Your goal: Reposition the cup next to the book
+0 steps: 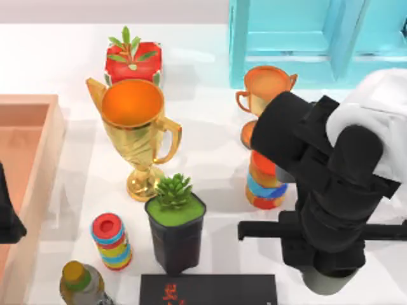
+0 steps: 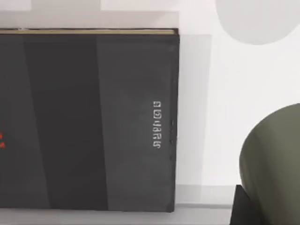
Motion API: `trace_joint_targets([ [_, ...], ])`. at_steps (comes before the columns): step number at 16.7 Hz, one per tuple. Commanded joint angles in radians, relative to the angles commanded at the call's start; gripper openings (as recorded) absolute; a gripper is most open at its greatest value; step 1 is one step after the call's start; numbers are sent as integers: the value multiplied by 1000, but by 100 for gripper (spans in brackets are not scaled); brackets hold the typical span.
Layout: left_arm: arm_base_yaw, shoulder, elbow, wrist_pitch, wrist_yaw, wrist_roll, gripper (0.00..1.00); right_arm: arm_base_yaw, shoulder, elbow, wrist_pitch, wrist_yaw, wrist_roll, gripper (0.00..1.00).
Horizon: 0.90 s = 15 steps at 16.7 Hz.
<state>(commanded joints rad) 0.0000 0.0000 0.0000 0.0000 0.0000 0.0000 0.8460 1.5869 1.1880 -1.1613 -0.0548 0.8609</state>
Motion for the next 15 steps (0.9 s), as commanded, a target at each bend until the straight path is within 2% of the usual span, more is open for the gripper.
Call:
trace_joint_targets([
  [6, 0, 0, 0, 0, 0, 0, 100, -3, 33, -172, 220, 0, -7, 0],
  [11, 0, 0, 0, 0, 0, 0, 100, -4, 40, -199, 249, 3, -7, 0],
  [15, 0, 0, 0, 0, 0, 0, 100, -4, 40, -199, 249, 3, -7, 30],
])
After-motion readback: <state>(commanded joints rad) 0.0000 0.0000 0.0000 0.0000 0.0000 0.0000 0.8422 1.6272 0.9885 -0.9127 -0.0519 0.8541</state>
